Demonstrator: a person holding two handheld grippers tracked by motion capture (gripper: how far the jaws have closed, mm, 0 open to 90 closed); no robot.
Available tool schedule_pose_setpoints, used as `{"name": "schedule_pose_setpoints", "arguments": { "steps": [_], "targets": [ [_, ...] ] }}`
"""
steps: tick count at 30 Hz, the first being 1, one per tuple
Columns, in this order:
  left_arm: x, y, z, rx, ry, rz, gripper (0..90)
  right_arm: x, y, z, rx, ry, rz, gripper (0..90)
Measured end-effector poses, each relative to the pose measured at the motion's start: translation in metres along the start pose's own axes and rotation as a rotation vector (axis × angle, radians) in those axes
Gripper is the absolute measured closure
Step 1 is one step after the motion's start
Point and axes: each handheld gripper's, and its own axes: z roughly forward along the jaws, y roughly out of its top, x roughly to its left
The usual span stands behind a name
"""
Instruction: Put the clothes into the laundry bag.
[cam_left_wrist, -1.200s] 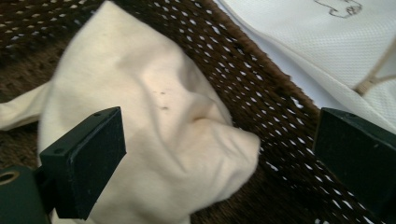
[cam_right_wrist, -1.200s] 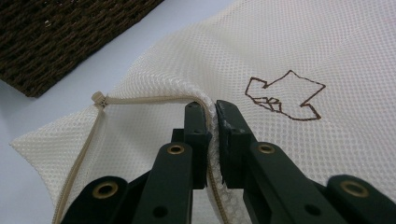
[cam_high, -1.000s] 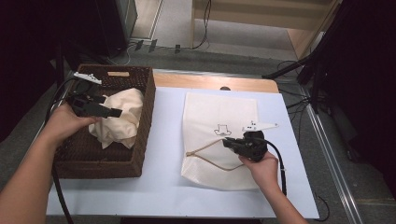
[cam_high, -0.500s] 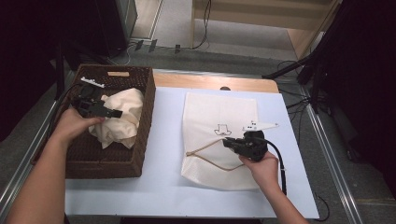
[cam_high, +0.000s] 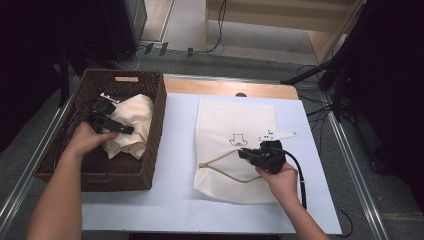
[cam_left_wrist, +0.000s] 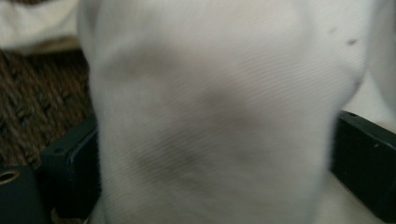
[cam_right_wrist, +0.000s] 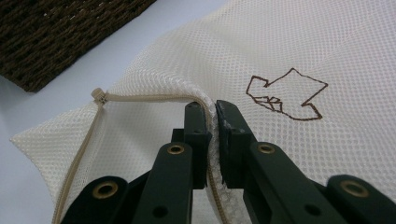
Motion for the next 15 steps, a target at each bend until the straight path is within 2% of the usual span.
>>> {"name": "schedule_pose_setpoints", "arguments": {
  "steps": [2, 6, 9, 11, 13, 15],
  "targets": [
    [0.003, -0.002, 0.002, 0.006, -0.01, -0.016, 2.8, 0.0, 0.0, 0.0, 0.003, -0.002, -0.002, 84.1],
    [0.004, -0.003, 0.006, 0.004, -0.015, -0.02, 2.7, 0.001, -0.001, 0.0, 0.008, -0.007, -0.012, 84.1],
    [0.004, -0.005, 0.012, 0.014, 0.027, -0.008, 2.2, 0.002, -0.001, -0.001, 0.008, -0.01, -0.018, 84.1],
    [0.007, -0.009, 0.017, 0.009, 0.022, -0.041, 0.0, 0.002, -0.001, -0.001, 0.008, -0.01, -0.018, 84.1],
    [0.008, -0.013, 0.018, -0.034, 0.03, -0.034, 0.0, 0.002, -0.002, 0.0, 0.009, -0.01, -0.018, 84.1],
    [0.008, -0.015, 0.019, -0.054, 0.036, -0.022, 0.0, 0.002, -0.002, 0.0, 0.012, -0.01, -0.021, 84.1]
  ]
}}
